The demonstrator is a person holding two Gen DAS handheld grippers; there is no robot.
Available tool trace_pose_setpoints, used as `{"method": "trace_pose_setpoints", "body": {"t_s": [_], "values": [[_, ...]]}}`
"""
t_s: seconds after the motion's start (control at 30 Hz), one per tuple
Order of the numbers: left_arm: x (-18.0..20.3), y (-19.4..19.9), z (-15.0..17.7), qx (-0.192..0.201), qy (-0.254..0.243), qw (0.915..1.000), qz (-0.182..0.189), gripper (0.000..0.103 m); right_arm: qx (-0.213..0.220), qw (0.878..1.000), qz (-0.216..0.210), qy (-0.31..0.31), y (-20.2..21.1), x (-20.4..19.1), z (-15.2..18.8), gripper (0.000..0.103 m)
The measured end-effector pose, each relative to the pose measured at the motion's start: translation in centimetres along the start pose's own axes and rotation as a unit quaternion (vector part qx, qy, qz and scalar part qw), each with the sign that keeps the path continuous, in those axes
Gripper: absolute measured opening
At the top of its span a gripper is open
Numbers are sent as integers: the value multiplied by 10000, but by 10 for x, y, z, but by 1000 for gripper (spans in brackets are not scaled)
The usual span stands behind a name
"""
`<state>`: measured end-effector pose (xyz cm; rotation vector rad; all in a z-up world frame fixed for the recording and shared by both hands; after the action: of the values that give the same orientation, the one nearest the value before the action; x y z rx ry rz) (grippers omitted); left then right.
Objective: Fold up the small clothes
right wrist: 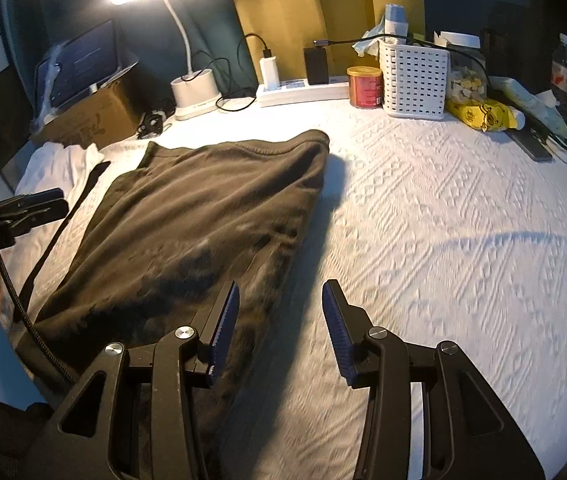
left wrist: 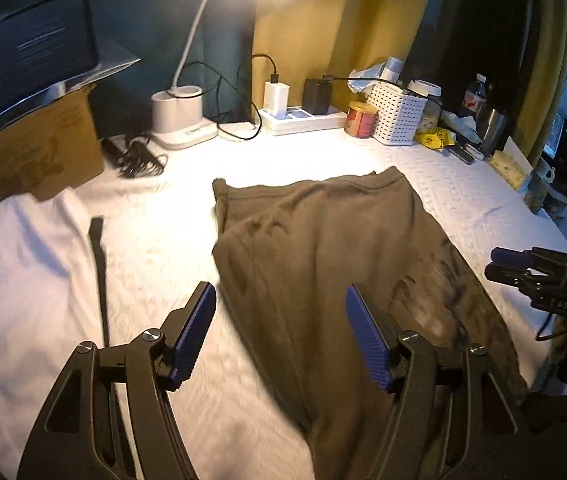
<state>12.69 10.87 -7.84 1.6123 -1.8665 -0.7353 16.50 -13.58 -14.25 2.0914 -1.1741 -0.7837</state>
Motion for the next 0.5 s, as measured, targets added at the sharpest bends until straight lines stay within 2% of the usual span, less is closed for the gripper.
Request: {"method": "trace_pose_setpoints", "body": {"t_s": [0.2,0.37,0.5], "values": [[-3,-26,-18,-25,-314,9995,-81,67,-36,10000,32,-25,-16,8,-17,46],[-4,-42,-27,-28,-517,9987,-12,67,-87,10000,34,-25,-30,12,-30,46],[-4,-64,-29,-229,-667,9975,26,67,-114,9999,31,-11,-40,14,-38,46]]}}
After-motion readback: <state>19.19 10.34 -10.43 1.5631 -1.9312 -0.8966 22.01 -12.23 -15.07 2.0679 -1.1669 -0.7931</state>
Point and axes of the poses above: each gripper's, at about its wrist camera, not at the fingertips, and y roughly against the way its jaws point, x to its right, z to its underside, the point moved 4 cm from there along -y, roughly the way its jaws point, and after that the axes turned 5 degrees about -y, right-handed, at the moved point
